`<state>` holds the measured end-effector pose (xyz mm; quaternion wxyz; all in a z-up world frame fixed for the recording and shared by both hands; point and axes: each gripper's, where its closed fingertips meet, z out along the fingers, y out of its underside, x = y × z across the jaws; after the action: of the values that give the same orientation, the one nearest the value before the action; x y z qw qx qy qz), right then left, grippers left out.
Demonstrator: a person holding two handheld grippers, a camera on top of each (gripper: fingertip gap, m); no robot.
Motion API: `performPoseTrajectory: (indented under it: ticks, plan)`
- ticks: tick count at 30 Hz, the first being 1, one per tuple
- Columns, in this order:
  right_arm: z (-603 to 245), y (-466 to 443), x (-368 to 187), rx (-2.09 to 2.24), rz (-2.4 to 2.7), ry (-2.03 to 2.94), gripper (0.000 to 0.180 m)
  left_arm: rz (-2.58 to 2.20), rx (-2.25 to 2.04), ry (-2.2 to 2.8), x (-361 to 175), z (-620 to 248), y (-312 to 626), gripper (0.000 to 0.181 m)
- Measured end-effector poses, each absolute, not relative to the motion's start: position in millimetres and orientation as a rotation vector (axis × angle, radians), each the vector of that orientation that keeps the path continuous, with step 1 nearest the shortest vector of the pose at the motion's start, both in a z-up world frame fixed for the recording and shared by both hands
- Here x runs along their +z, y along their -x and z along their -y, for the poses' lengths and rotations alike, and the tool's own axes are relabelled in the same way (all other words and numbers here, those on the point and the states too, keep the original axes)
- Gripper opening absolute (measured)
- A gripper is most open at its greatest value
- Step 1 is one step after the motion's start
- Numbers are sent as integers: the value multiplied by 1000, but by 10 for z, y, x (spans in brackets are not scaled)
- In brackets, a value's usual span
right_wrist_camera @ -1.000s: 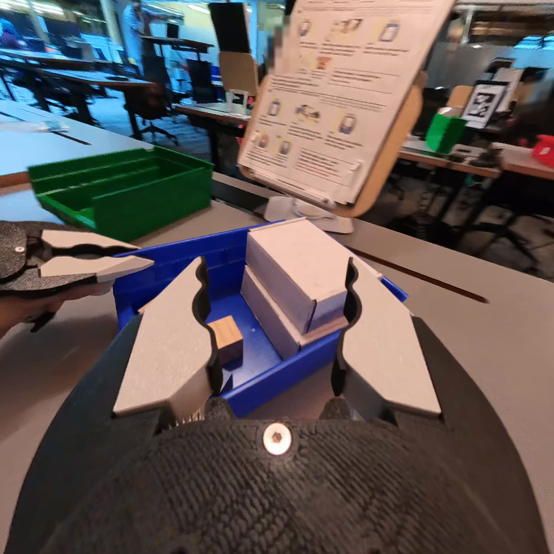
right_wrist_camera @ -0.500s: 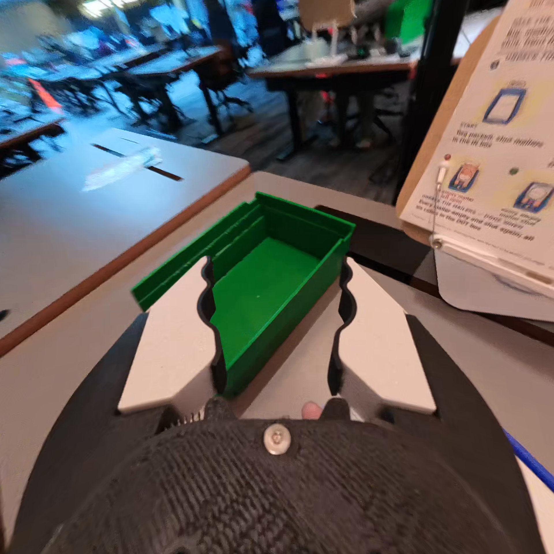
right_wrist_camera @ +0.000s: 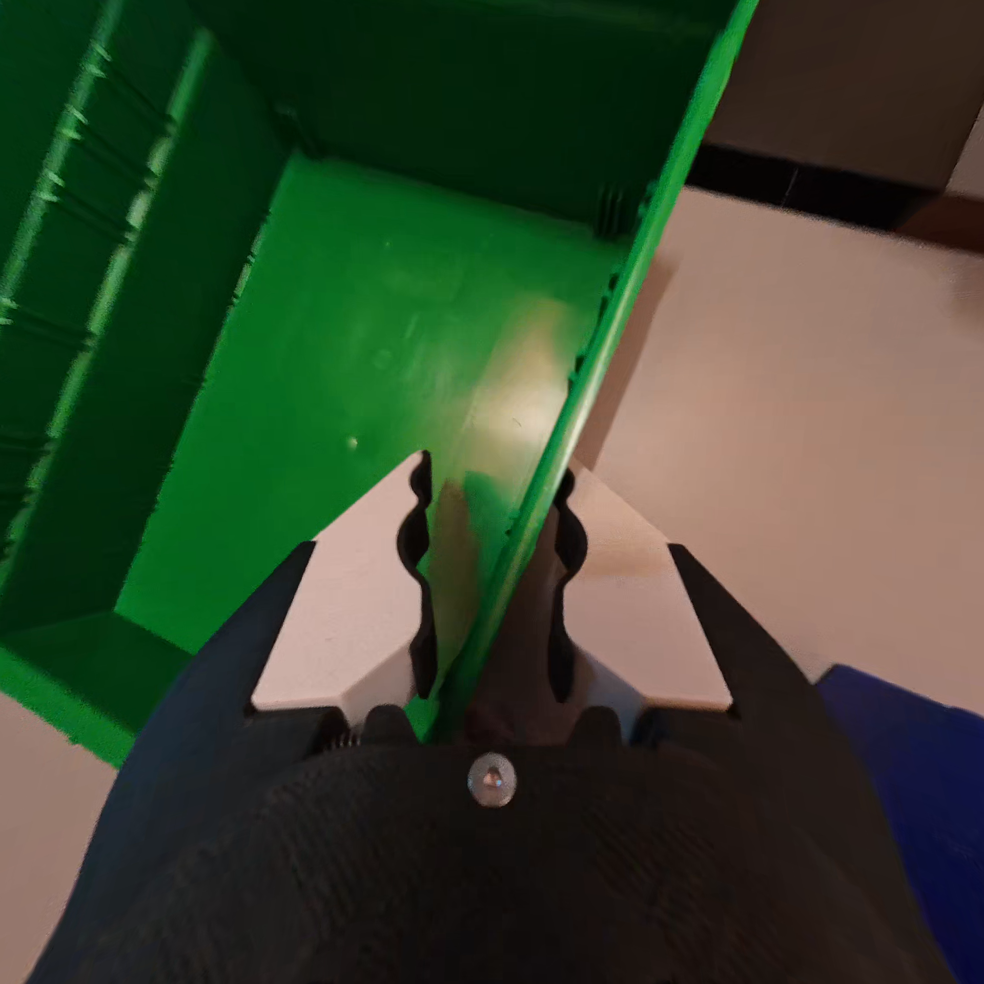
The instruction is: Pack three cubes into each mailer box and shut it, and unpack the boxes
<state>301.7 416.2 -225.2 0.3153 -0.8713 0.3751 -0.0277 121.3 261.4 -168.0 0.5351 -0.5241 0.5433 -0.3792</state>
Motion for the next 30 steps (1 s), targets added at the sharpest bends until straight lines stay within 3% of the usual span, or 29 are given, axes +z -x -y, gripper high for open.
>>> performPoseTrajectory:
  ticks: [1, 5, 8, 13, 16, 19, 24, 30]
  plan:
    - [-4143, -3025, -2310, -93, -1007, 2306, 32, -1292, -899, 1249, -1680, -2638, -1206, 6]
    - [-4213, -3020, -2264, -52, -1091, 2240, 33, -1283, -875, 1253, -1680, -2724, -1169, 6]
    - [-4320, -3069, -1918, -9, -1051, 2206, 33, -1273, -843, 1260, -1681, -2832, -1109, 7]
    - [-4177, -3334, -577, 44, -841, 2034, 33, -1227, -787, 1294, -1681, -3124, -973, 7]
    - [-3596, -3554, 235, -4, -729, 1922, 32, -1183, -748, 1327, -1680, -3344, -864, 8]
    - [-2682, -3880, 682, -130, -702, 1862, 32, -1145, -710, 1357, -1681, -3547, -761, 8]
    - [-886, -4538, 538, -374, -819, 1874, 32, -1081, -652, 1392, -1680, -3850, -600, 8]
    - [928, -5004, -615, -358, -1146, 1922, 32, -1037, -585, 1436, -1682, -4185, -507, 8]
